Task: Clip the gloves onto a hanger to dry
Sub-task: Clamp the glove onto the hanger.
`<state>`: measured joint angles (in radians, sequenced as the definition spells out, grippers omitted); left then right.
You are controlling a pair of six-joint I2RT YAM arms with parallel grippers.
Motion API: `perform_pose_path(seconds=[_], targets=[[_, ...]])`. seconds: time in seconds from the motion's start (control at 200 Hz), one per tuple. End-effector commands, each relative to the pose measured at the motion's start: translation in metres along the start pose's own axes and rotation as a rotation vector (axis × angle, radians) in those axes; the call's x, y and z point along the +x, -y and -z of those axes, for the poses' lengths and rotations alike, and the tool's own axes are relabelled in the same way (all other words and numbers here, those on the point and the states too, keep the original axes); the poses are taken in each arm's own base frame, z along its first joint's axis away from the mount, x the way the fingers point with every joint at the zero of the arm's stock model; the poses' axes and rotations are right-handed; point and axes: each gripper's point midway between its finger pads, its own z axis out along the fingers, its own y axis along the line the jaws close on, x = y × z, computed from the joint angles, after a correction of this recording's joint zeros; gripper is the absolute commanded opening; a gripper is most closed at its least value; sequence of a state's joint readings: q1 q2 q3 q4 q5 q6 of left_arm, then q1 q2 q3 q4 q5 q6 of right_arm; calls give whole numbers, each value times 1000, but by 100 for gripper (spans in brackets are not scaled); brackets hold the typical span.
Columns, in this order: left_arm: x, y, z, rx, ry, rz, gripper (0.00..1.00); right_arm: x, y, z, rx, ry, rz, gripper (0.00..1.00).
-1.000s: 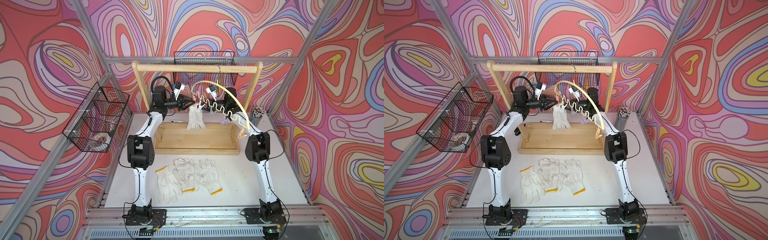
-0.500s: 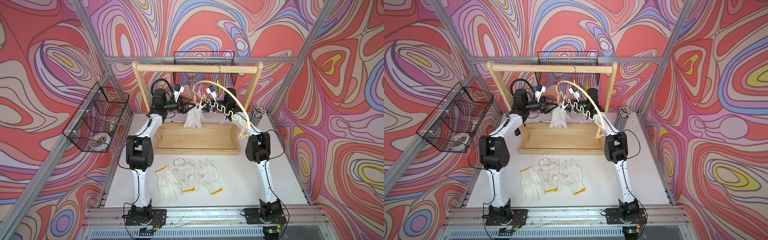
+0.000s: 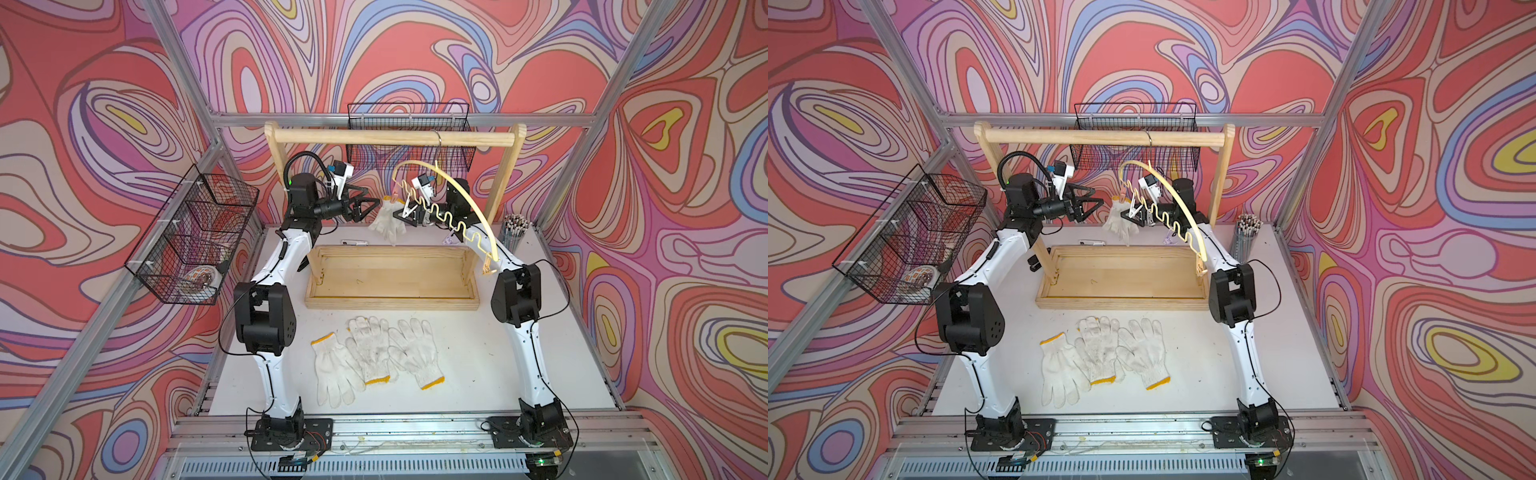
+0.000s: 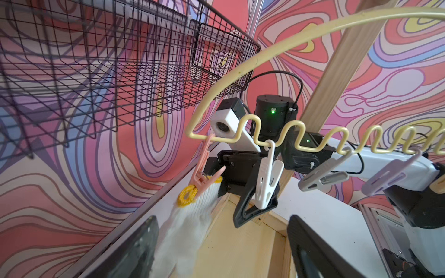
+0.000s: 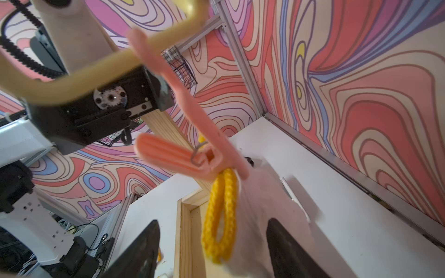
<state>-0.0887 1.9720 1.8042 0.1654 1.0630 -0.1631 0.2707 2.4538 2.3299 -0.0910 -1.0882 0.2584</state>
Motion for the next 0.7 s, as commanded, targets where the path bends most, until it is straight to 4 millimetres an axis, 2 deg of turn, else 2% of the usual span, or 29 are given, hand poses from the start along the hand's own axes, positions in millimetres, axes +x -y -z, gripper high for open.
perform_pose_path(seconds=[0.0,0.315,0.546,0.696], targets=[[-1,-2,12,-73,-27,-40,87,-27,8,23,155,32,69,72],[17,3,0,-125,-94,-59,87,-13,27,17,336,3,112,72],[28,6,-11,-153,-123,-64,87,-6,29,13,464,-21,170,74],[35,9,-15,-173,-145,-68,87,-9,30,20,545,-7,193,77]])
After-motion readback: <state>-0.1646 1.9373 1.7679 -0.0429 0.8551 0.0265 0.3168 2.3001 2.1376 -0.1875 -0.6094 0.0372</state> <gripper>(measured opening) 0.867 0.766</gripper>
